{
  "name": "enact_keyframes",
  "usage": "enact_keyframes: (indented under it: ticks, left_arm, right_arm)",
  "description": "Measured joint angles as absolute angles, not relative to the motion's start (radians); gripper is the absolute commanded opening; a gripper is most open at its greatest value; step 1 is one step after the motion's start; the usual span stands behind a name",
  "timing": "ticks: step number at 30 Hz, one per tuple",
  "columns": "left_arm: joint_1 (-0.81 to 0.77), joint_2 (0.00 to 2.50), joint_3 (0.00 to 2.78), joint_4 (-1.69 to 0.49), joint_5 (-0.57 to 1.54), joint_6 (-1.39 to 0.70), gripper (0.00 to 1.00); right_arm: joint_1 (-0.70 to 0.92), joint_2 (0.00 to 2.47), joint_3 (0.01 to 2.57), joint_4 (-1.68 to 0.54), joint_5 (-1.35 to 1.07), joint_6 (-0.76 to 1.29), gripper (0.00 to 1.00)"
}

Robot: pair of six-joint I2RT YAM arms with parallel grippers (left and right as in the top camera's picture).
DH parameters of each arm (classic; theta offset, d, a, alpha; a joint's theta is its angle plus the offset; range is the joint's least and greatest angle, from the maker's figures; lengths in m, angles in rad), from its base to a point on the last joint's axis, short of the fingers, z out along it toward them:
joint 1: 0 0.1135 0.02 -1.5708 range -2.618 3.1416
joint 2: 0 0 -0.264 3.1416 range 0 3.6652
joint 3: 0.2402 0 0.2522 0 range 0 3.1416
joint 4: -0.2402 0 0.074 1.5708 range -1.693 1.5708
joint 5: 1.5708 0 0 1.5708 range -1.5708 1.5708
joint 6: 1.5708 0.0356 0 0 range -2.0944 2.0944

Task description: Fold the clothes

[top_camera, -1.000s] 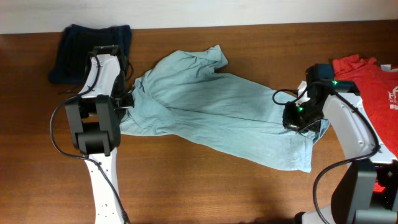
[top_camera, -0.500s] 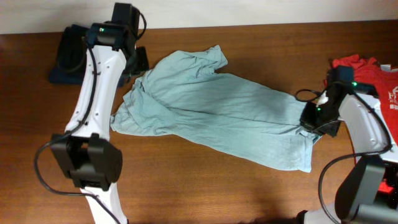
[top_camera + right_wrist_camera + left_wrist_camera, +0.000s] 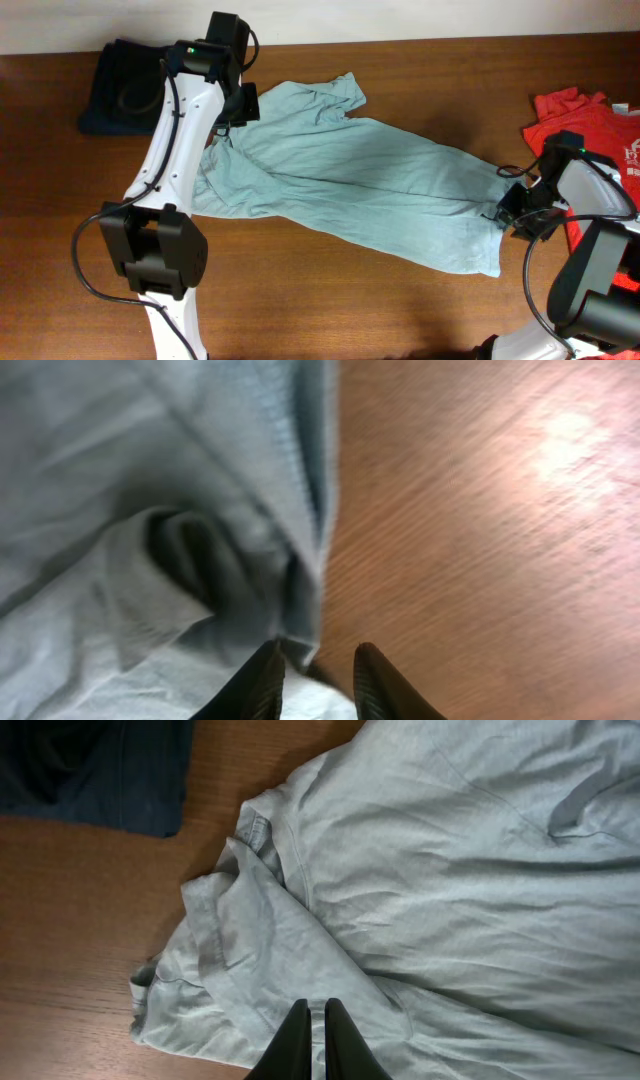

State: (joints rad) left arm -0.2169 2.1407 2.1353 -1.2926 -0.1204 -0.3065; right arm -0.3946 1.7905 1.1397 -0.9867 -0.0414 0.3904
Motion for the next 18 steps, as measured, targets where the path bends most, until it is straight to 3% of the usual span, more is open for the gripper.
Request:
enact_keyframes:
  ticks: [2,16,17,18]
  left_arm:
    - [-0.217,2.143,2.134,-1.293,-0.120,-0.307,0.07]
    - [-0.217,2.226,2.126,-1.293,-0.132,-0.268,0.07]
    - [-0.217,2.226,2.126,-1.293,-0.132,-0.266,0.07]
    - [-0.217,2.226,2.126,-1.293,-0.132,-0.265,0.07]
  right_arm:
    - [-0.423,1.791,1.139,-0.986,-0.041,0.394,0.36]
    - [-0.456,1.791,1.030,-0.784,-0.125,0.395,0.36]
    - [-0.456,1.791,1.030,-0.783,-0.131,0.395,0.36]
    - [-0.456,1.791,1.030,-0.781,-0.135,0.393,0.26]
